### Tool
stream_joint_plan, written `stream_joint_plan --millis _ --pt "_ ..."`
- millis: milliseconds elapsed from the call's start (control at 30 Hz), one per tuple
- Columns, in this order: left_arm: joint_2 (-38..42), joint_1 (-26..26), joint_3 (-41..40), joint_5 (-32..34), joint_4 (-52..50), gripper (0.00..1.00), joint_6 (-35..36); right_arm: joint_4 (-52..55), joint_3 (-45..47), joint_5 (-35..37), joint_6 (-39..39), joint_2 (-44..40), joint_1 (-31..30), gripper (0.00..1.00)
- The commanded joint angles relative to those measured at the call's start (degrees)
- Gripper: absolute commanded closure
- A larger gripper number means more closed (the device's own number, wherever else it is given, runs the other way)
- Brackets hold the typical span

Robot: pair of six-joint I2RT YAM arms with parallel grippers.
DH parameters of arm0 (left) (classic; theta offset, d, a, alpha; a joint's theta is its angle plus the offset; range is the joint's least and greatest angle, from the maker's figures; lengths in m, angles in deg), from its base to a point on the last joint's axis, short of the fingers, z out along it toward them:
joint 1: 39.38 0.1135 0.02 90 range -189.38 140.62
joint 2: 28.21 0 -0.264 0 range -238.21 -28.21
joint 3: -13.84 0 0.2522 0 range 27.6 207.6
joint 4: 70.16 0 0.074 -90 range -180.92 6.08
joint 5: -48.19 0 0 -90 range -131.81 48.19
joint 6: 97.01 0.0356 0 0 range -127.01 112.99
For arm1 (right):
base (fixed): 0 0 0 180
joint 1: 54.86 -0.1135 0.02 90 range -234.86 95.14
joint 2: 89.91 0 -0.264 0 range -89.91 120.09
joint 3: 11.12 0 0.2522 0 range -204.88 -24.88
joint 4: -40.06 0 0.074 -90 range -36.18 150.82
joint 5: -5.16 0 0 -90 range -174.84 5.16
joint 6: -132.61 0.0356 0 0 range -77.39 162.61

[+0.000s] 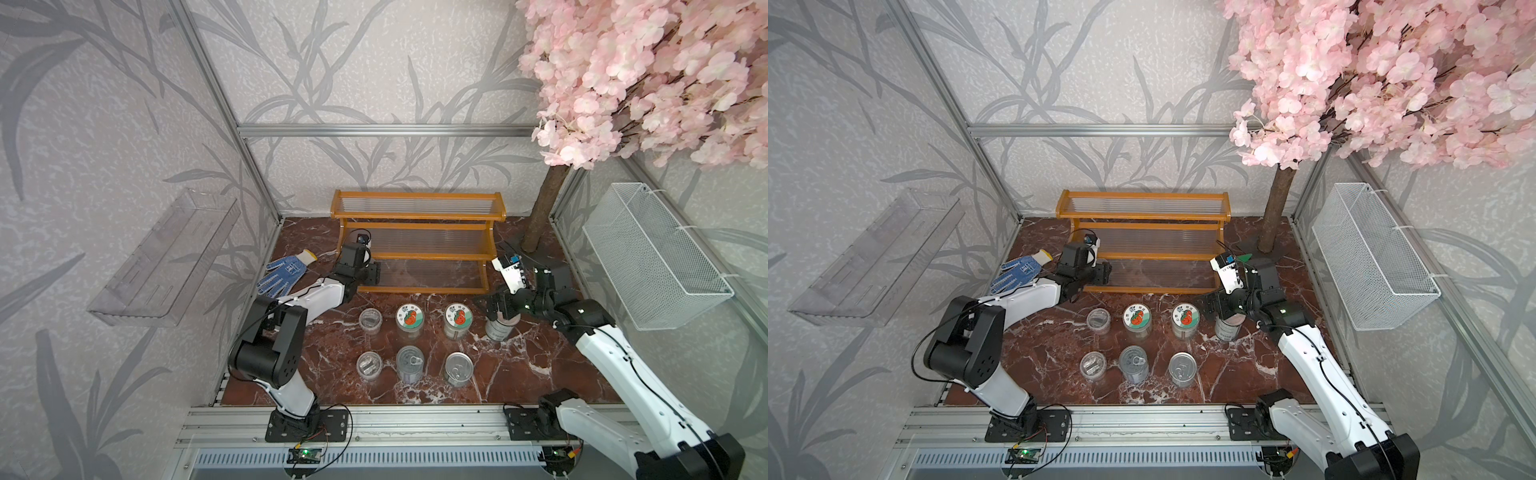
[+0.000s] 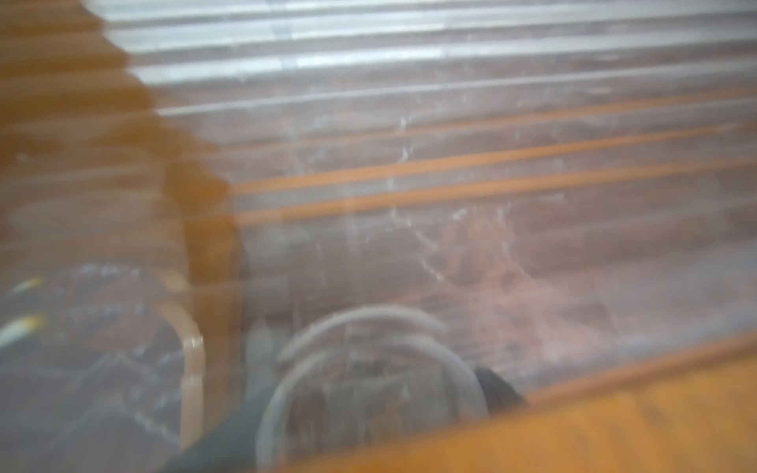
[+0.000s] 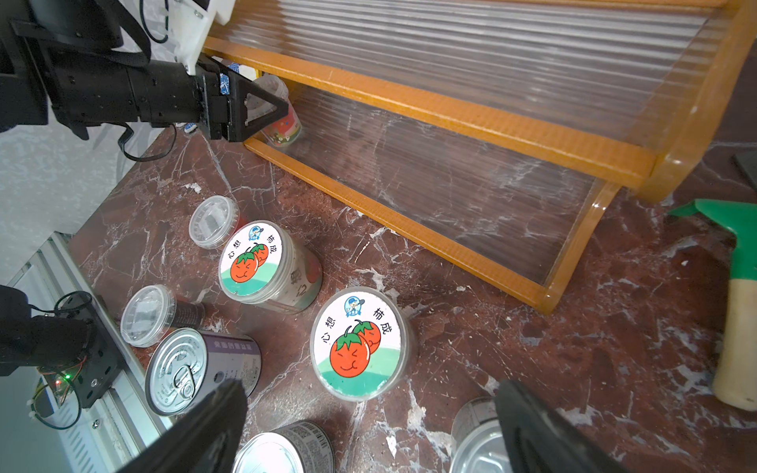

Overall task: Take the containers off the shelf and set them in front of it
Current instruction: 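Pick up a container from the shelf, then place the container at the center of the board.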

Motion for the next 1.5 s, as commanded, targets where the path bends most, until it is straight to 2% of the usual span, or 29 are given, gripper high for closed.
stream_joint_plan --millis 0,267,400,567,667,733,933,1067,1300,1467 --pt "2.6 -0.5 -1.9 -1.7 -2.1 0.3 -0.7 -1.0 -0.9 -0.5 -0.6 0.1 -0.2 0.01" --pt "10.3 -2.8 -5.3 -3.2 -7.0 0.3 -0.8 -0.6 -1.4 -1.1 -0.9 0.2 -0.2 0.01" --pt "16.3 -5.5 -4.4 -2.2 -12.9 0.3 0.3 0.9 -2.0 -2.0 -1.6 0.1 -0.2 0.01" --pt "23.6 -13.5 -0.7 0.5 -19.8 0.3 1.7 3.9 -4.0 -1.5 -2.8 0.0 -0.2 0.01" --pt "27.0 -18.9 1.5 0.5 -21.9 0.3 -0.8 5.7 -5.8 0.0 -2.8 0.2 -0.1 0.01" --pt "28.2 -24.8 2.0 1.2 -21.7 0.3 -2.5 7.1 -7.1 0.9 -2.5 0.6 0.0 0.01" --pt "26.3 -41.1 2.8 4.1 -18.3 0.3 -3.5 12.1 -10.0 -0.6 -2.9 2.5 0.3 0.01" --pt "22.9 -49.2 3.5 4.6 -14.5 0.29 1.2 14.1 -11.4 0.5 -1.9 2.8 0.7 0.01" --pt "13.9 -54.2 5.8 -3.6 -8.1 0.29 10.8 18.9 -15.7 0.4 1.5 4.4 0.8 0.01" --pt "8.4 -55.5 8.5 -5.8 -5.9 0.29 14.6 24.1 -18.3 0.9 2.1 4.6 0.8 0.01"
